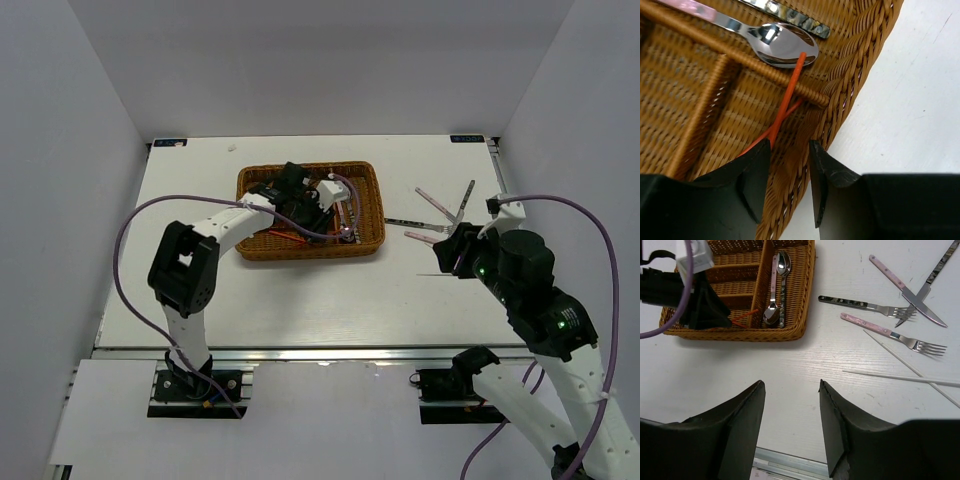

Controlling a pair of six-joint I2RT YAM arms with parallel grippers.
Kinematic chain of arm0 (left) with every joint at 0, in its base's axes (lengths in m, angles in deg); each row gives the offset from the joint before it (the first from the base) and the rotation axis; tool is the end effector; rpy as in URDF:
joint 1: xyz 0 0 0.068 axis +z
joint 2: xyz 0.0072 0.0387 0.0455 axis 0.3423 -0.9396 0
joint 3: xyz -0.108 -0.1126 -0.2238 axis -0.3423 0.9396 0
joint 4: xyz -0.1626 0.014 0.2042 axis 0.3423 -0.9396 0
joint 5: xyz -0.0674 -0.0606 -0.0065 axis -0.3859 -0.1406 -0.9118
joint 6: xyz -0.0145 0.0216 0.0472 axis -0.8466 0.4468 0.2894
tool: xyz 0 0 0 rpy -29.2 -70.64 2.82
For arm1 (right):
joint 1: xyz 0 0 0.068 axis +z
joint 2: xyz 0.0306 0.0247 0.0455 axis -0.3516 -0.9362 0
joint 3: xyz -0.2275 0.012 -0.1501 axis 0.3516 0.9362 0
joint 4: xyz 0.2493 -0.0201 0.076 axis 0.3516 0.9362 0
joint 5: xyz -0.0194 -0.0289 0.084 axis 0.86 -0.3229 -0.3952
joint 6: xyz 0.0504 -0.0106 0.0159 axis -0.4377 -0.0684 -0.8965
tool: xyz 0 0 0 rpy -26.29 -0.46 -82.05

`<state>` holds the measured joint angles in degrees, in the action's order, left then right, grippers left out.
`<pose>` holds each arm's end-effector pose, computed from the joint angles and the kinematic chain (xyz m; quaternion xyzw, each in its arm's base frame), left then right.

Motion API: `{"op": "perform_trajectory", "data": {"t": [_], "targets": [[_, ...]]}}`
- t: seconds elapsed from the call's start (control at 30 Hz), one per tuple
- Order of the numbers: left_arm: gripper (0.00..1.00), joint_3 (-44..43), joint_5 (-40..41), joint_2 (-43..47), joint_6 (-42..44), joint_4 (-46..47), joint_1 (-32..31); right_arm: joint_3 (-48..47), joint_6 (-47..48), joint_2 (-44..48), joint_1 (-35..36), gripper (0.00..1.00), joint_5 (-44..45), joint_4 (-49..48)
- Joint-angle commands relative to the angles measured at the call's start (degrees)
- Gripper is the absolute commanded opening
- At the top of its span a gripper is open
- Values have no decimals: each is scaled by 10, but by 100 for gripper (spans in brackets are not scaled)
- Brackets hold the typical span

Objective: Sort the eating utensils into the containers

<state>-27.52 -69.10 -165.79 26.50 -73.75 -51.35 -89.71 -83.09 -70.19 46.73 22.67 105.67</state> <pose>0.3396 -0.2236 0.2223 0.4489 0.8238 -0.2286 0.2599 0.1007 0.0427 0.3827 -0.0006 0.8147 0.1542 0.5590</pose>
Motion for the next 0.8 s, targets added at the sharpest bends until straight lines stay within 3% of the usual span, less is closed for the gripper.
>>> {"op": "perform_trajectory", "data": {"t": [0.0,0.33,0.77], "targets": [[47,-31,-23,-6,19,-2,-13,-22,16,3,0,54,-5,19],[47,2,5,-35,4,63,-21,-35,32,18,0,56,-11,23],[45,7,39,-12,9,80,-22,-21,34,20,-1,57,-24,13]]}}
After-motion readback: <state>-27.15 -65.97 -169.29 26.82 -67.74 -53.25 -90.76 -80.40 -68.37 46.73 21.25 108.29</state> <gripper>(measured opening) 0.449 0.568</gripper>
